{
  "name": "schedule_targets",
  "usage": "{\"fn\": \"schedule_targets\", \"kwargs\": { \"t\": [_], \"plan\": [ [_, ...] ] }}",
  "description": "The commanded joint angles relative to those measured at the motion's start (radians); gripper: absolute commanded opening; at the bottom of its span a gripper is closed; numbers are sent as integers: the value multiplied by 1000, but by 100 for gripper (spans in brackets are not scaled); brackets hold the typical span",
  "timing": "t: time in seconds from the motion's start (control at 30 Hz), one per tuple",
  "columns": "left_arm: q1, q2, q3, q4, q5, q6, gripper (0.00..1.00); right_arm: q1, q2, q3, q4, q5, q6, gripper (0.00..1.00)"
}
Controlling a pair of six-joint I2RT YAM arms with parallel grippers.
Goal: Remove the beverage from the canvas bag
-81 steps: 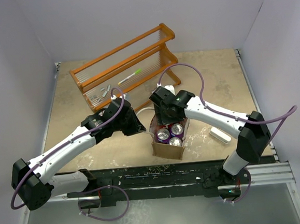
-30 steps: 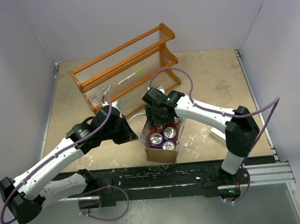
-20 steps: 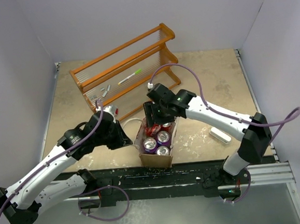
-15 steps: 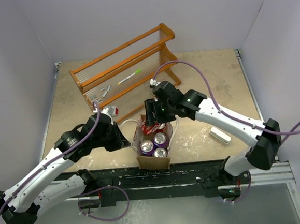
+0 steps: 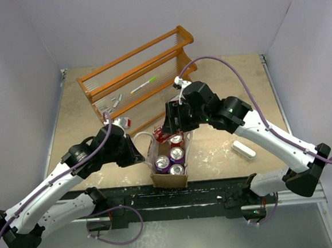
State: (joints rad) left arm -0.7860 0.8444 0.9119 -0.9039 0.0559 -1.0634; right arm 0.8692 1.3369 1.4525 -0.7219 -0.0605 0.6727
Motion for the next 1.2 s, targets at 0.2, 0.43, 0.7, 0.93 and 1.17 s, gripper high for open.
{"fn": "schedule_targets", "kwargs": {
  "t": [0.2, 0.43, 0.7, 0.93, 1.17],
  "plan": [
    [0, 65, 77, 85, -9, 13, 0, -9, -79, 252, -50, 285, -159, 0],
    [1, 128, 109, 100, -30, 34, 0, -10, -169, 143, -63, 778, -141, 0],
    [2, 208, 162, 91, -66, 71, 0, -113, -177, -124, -87, 836, 21, 0],
    [52, 293, 219, 95, -48, 124, 0, -228, -26, -206, -31, 685, -40, 0],
    [133, 357, 280, 107, 3, 181, 0, -298, 96, -187, 71, 605, -104, 0]
  ]
}}
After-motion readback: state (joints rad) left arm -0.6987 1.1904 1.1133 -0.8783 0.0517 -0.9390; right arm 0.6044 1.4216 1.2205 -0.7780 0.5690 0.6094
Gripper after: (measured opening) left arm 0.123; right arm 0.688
